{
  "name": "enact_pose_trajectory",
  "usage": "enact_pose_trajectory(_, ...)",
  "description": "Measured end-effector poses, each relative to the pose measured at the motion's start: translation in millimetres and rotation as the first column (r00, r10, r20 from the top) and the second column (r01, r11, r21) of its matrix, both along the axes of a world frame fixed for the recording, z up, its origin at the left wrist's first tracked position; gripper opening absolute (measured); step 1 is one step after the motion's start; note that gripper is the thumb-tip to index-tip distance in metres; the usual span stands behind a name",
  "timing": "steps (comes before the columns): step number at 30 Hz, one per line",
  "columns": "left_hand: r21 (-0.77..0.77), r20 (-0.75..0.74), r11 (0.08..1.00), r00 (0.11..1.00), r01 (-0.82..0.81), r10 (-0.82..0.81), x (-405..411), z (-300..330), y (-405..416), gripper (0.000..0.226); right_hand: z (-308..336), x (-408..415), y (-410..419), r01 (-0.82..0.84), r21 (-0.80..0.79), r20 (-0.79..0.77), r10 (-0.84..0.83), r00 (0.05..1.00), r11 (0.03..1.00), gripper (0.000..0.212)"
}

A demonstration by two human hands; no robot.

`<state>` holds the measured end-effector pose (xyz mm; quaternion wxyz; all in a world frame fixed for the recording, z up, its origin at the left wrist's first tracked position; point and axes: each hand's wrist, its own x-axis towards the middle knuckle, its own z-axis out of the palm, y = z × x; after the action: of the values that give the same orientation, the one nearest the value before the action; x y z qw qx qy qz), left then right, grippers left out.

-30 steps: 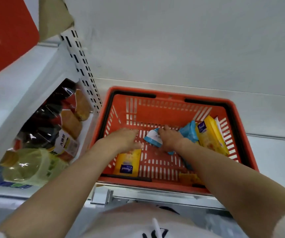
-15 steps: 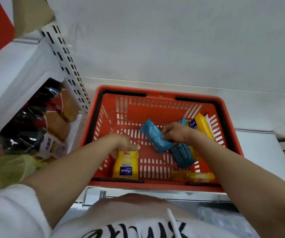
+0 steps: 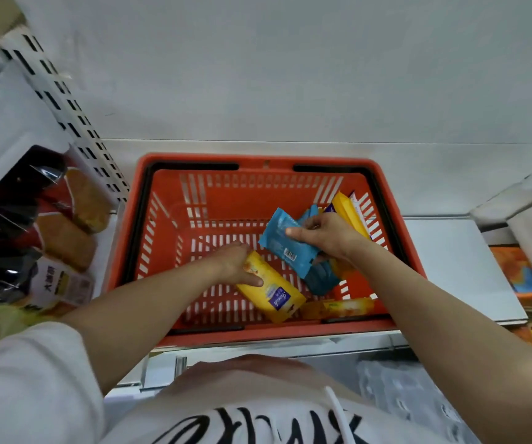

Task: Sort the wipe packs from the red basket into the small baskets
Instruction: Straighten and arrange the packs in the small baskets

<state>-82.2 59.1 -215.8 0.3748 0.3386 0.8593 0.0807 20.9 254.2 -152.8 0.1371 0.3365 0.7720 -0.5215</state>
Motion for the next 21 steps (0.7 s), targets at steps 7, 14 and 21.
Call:
enact_pose_trajectory(7,-0.026,0.100,0.998,0.993,0.064,-0.061,5.9,-9.4,4.8,0.098,4.4,10.2,6.6,0.024,-0.098,0.003,-0.024,1.000,0.995,0.029)
enact_pose_trajectory(14,-0.178,0.157,0.983,0.985,-0.038,0.066,-0.7,9.9,5.1,0.096,22.2,18.6,5.5,0.131,-0.285,0.087,-0.110,0.990,0.950,0.060)
enact_pose_trajectory(21,0.080,0.462,0.603,0.565,-0.794,0.683,-27.2,61.3,-20.4,0.040,30.7,19.5,-8.9,0.139,-0.479,-0.034,-0.176,0.984,0.867,0.065)
